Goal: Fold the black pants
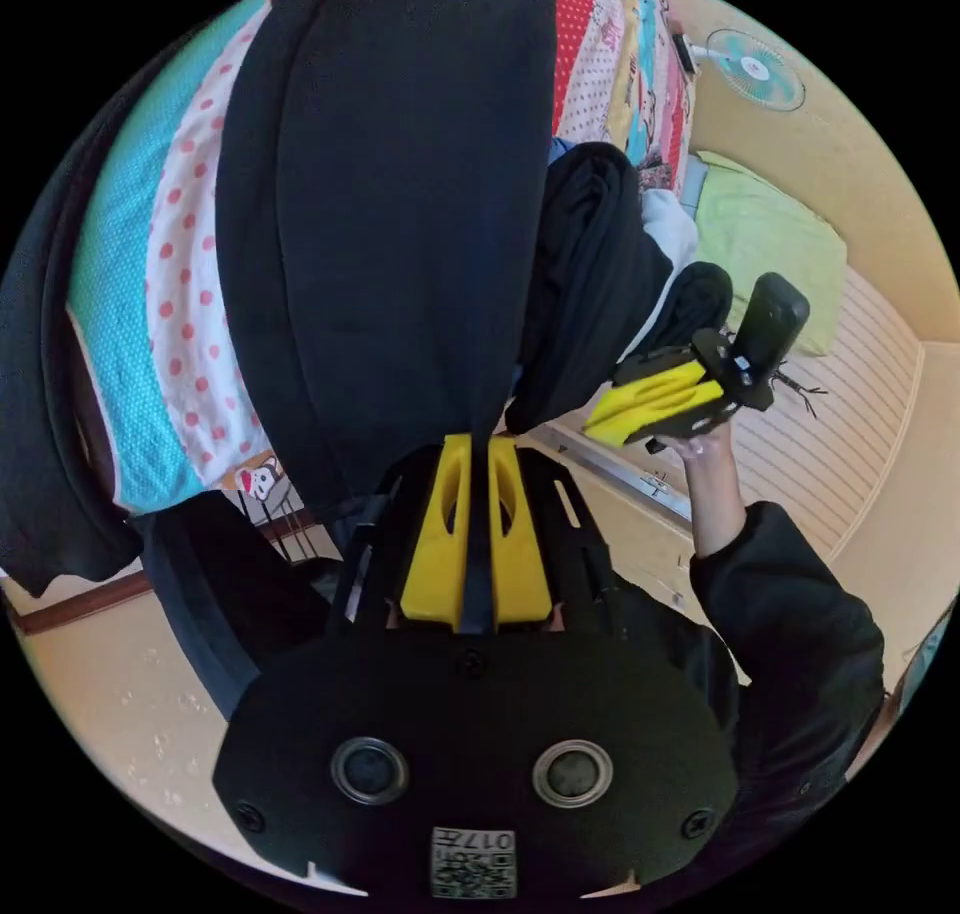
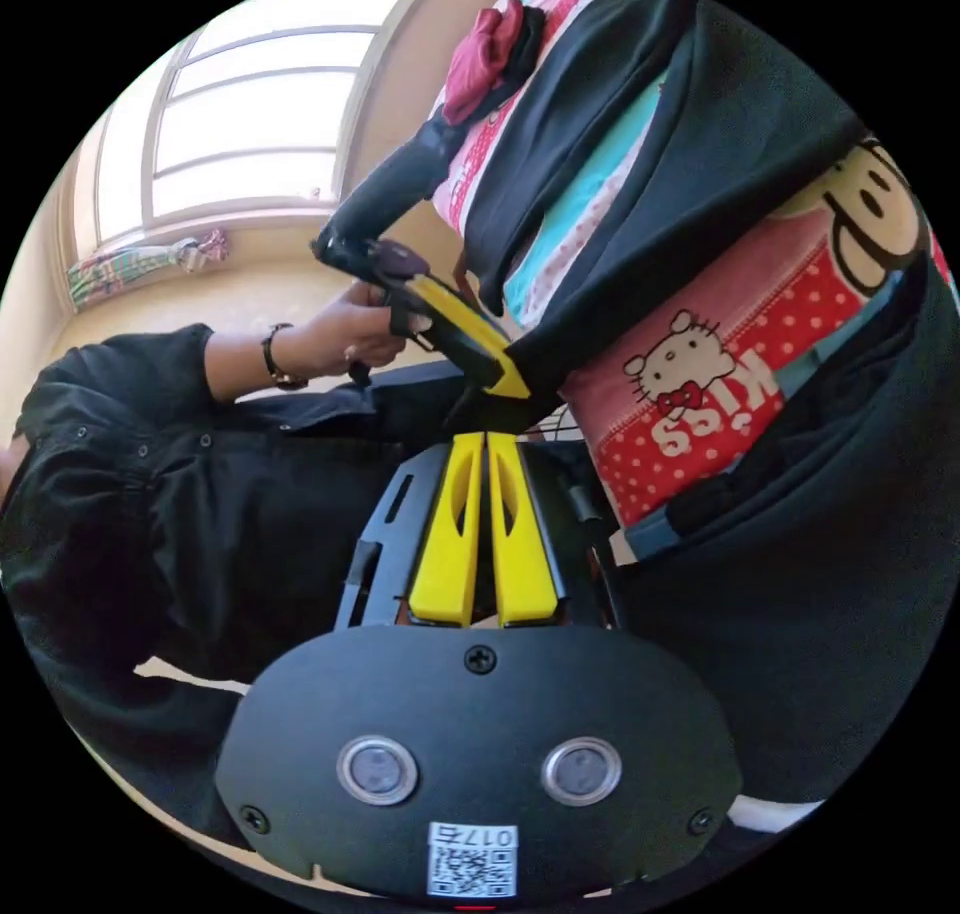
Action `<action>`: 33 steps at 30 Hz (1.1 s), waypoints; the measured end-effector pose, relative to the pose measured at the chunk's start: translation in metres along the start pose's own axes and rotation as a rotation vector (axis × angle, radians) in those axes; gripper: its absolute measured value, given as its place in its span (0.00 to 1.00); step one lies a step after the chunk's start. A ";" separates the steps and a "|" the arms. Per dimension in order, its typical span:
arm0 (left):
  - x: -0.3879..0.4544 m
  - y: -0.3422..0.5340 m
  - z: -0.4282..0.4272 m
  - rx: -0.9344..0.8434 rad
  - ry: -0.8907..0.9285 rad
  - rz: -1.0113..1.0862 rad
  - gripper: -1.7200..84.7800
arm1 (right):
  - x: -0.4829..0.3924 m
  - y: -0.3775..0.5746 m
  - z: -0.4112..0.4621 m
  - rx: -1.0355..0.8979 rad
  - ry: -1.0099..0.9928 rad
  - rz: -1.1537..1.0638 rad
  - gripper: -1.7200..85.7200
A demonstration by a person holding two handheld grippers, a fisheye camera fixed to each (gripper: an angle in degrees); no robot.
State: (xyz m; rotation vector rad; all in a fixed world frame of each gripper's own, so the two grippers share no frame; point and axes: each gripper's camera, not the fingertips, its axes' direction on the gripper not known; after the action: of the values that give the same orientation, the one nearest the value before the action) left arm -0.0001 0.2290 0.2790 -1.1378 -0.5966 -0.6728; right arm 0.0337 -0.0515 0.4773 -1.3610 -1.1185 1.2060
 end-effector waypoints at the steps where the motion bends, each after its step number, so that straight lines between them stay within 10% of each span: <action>1: -0.002 0.004 -0.004 0.015 0.017 -0.008 0.06 | 0.014 -0.016 -0.036 0.099 -0.009 0.017 0.05; 14: -0.030 0.052 -0.069 0.070 0.409 0.082 0.06 | 0.258 -0.244 -0.187 1.099 -0.046 0.664 0.18; 22: -0.069 0.080 -0.159 0.079 0.601 0.135 0.05 | 0.233 -0.368 -0.163 1.264 0.355 0.751 0.06; 25: -0.088 0.098 -0.202 0.133 0.594 0.141 0.05 | 0.218 -0.442 -0.161 1.184 0.299 0.609 0.04; 29: -0.111 0.115 -0.245 0.176 0.627 0.100 0.05 | 0.178 -0.531 -0.127 1.032 0.849 0.759 0.06; 33: -0.105 0.123 -0.266 0.200 0.646 0.127 0.05 | 0.222 -0.573 -0.095 0.860 0.902 0.833 0.16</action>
State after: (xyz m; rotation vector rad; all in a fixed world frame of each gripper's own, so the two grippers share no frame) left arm 0.0452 0.0290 0.0451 -0.7050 -0.0370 -0.8000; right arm 0.1277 0.2252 1.0260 -1.3995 0.6249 1.1615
